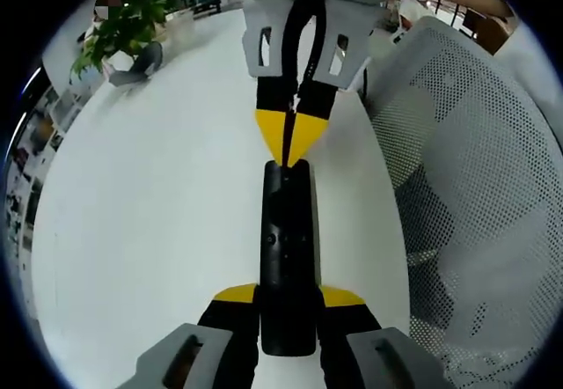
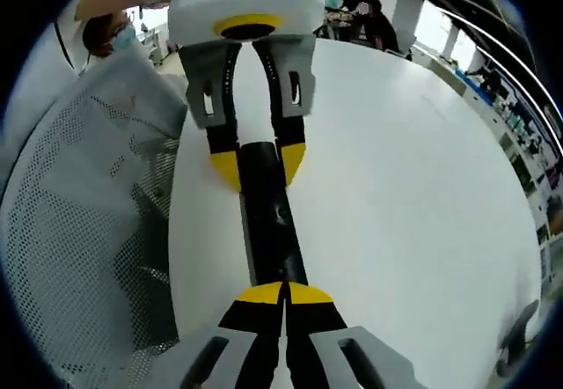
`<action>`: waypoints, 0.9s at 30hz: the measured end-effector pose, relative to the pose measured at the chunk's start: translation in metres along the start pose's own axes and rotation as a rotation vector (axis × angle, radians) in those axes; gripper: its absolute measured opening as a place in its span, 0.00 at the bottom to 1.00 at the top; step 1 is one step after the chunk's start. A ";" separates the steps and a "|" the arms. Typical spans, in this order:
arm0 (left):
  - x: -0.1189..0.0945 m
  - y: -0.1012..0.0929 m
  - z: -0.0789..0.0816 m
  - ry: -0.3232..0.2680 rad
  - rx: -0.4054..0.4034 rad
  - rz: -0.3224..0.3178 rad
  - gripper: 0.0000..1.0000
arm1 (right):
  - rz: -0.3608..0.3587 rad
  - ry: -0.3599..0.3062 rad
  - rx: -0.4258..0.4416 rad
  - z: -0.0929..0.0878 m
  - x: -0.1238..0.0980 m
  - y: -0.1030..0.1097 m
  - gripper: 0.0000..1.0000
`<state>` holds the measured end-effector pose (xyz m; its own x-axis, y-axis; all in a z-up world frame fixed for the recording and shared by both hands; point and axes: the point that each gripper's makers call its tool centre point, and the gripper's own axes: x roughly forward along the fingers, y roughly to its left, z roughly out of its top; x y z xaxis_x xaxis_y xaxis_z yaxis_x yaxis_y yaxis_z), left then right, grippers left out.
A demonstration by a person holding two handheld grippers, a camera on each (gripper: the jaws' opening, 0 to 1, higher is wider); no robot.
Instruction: Press the specified remote control buttons in sequence, fully releasing each button before pressing the next.
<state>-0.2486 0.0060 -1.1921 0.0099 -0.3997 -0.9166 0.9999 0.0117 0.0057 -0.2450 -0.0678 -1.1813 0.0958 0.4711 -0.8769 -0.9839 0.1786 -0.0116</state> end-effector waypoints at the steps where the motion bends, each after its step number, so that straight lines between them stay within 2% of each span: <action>1: 0.000 0.000 0.000 0.003 0.002 -0.001 0.24 | 0.001 -0.004 0.010 0.000 0.000 -0.001 0.00; 3: 0.000 0.000 0.000 0.005 0.001 -0.003 0.24 | -0.003 -0.009 0.010 0.002 0.001 -0.001 0.00; 5: 0.000 0.001 0.000 0.007 -0.008 -0.002 0.24 | -0.005 0.021 -0.031 0.001 0.001 0.000 0.00; 9: 0.000 0.001 0.000 0.012 -0.013 0.000 0.24 | -0.024 0.044 -0.046 0.002 0.002 0.000 0.00; 14: 0.000 0.001 -0.001 0.019 -0.023 0.005 0.24 | -0.034 0.012 -0.027 0.001 0.000 -0.001 0.00; 23: 0.000 0.001 -0.001 0.015 -0.029 0.007 0.24 | -0.030 0.046 -0.042 0.001 -0.001 0.000 0.00; 27: 0.000 0.001 -0.001 0.012 -0.030 0.007 0.24 | -0.032 0.027 -0.024 0.003 -0.002 -0.001 0.00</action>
<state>-0.2472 0.0071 -1.1924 0.0169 -0.3888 -0.9212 0.9991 0.0419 0.0007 -0.2437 -0.0666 -1.1783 0.1234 0.4421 -0.8884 -0.9837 0.1724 -0.0509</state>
